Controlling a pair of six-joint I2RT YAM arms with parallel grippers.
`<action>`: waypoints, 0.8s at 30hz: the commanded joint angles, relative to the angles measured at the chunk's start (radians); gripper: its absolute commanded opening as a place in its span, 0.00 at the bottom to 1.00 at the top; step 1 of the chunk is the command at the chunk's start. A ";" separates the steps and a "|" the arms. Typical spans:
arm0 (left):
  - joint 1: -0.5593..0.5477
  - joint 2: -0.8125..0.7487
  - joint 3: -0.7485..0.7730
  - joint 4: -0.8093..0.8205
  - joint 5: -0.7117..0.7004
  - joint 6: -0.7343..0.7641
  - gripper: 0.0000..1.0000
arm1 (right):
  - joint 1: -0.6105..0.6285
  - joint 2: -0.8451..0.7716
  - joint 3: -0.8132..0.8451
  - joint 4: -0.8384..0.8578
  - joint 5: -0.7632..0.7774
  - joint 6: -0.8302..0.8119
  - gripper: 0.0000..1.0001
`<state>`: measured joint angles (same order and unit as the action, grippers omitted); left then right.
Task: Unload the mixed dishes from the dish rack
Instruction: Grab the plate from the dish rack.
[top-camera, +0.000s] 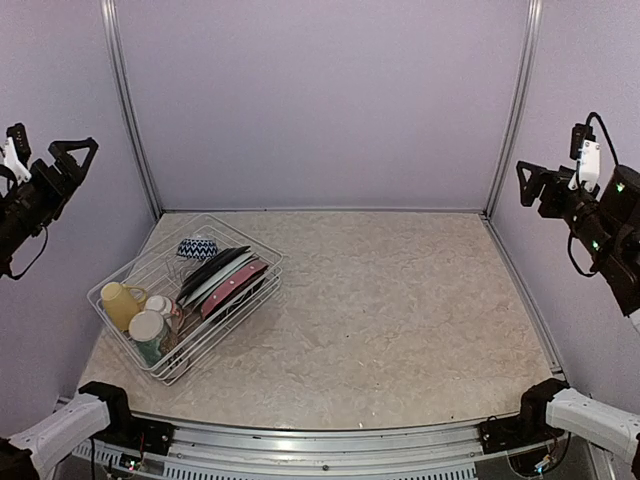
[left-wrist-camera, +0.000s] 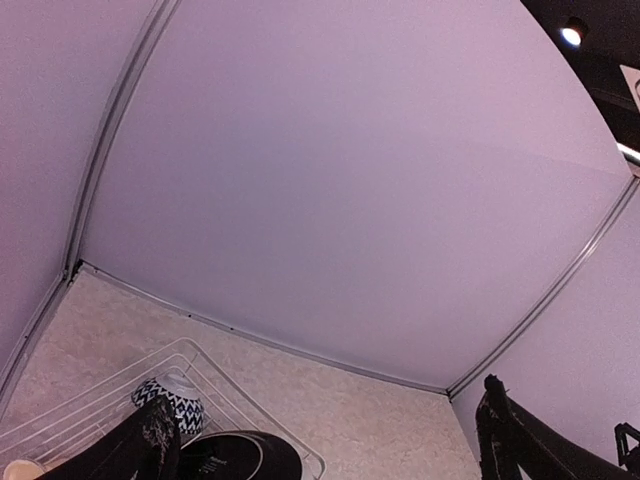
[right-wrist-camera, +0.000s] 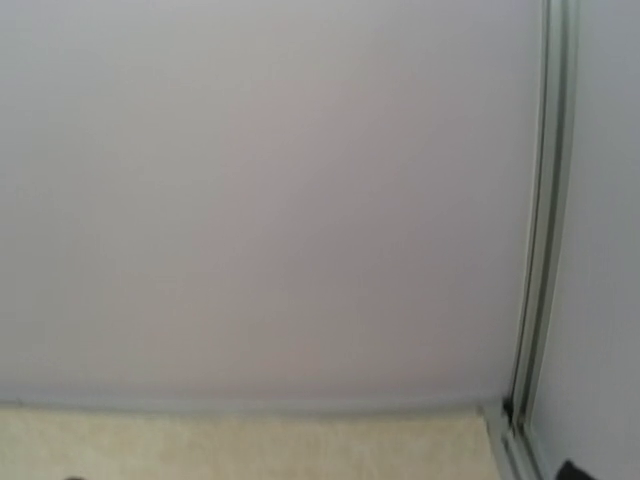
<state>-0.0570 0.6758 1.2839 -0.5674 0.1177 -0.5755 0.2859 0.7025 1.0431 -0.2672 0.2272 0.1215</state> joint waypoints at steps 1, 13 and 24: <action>0.131 0.080 -0.011 -0.002 0.171 -0.030 0.99 | -0.048 0.082 -0.039 0.032 -0.062 0.049 1.00; 0.151 0.341 0.040 -0.138 0.306 0.073 0.99 | -0.113 0.279 -0.105 0.069 -0.263 0.087 1.00; -0.167 0.662 0.190 -0.376 0.073 0.261 0.99 | -0.117 0.331 -0.118 0.052 -0.358 0.093 1.00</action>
<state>-0.1555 1.2568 1.3968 -0.8143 0.3008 -0.4202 0.1829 1.0306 0.9451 -0.2260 -0.0830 0.2047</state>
